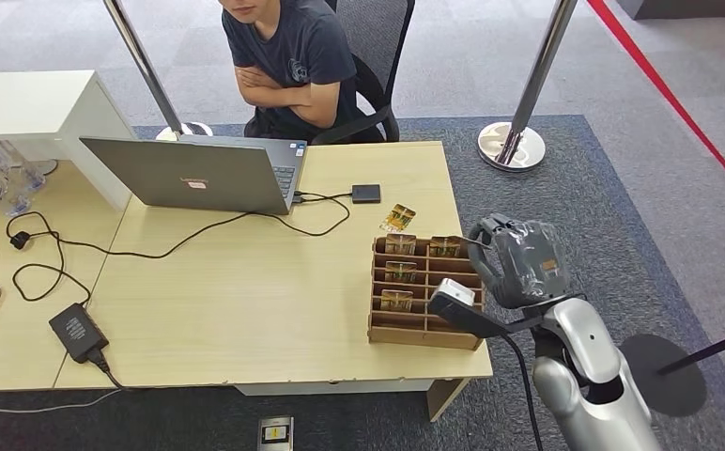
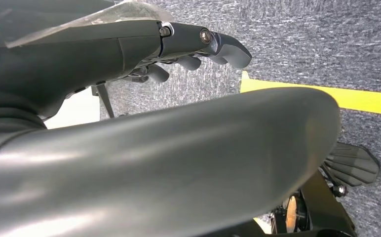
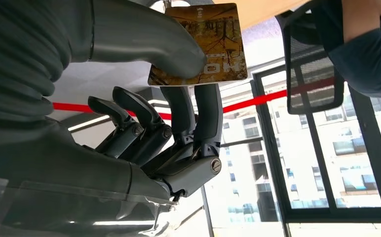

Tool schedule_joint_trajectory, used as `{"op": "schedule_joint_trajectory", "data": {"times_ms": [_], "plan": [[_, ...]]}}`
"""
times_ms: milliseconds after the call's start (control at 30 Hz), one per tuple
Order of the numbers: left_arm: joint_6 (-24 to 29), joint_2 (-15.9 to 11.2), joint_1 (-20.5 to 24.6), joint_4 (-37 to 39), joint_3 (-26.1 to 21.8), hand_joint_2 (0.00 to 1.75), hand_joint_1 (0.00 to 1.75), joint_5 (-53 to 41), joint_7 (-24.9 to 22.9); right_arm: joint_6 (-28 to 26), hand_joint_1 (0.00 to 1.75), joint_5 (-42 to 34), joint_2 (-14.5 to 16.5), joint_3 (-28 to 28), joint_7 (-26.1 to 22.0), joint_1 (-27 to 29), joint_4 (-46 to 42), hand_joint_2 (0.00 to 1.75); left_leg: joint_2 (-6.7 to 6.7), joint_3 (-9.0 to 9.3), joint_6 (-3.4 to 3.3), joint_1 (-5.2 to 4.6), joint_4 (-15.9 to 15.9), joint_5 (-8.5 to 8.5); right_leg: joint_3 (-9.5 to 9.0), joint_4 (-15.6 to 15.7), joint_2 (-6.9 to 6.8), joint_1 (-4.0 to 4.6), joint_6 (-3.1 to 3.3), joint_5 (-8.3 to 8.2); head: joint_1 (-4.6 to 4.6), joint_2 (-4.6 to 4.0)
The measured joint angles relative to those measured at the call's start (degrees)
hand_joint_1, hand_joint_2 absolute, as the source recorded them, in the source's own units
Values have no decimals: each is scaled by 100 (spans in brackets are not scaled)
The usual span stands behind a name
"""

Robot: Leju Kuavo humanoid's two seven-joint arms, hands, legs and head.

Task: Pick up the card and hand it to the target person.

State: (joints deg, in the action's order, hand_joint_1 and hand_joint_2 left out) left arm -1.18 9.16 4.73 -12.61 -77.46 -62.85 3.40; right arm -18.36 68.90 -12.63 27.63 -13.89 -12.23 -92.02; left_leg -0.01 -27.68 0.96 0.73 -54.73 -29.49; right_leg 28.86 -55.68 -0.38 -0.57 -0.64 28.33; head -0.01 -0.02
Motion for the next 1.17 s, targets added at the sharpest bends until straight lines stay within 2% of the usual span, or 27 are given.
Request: {"op": "schedule_joint_trajectory", "data": {"times_ms": [300, 600, 800, 1167], "plan": [[-23, 6, 11, 2, 1, 0, 0, -49, 14, -7, 175, -96, -219, -9, -18, -171, -165, 175, 0, 0, 0, 0, 0, 0, 0, 0, 0, 0, 0, 0, 0, 0], [-103, 6, 28, 2, 16, 0, 0, -143, 25, -152, 175, 82, -175, 20, 95, -323, -51, 175, 0, -1, 0, 0, 0, 0, -1, -1, 0, 0, 0, 0, 1, 1], [-114, 6, 34, 2, 42, 0, 0, -171, 93, -395, 175, 211, 235, 107, 112, -527, 349, 175, 1, 0, 1, 1, 1, 1, -1, -3, 0, 1, 0, 0, 1, 0], [-52, 4, 46, 2, 40, 0, 0, -100, -4, -369, 175, 71, 1164, 348, -71, -1089, 1191, 175, 0, -3, 1, 1, 1, 2, -1, -4, 0, 1, 0, 0, 0, -1]]}}
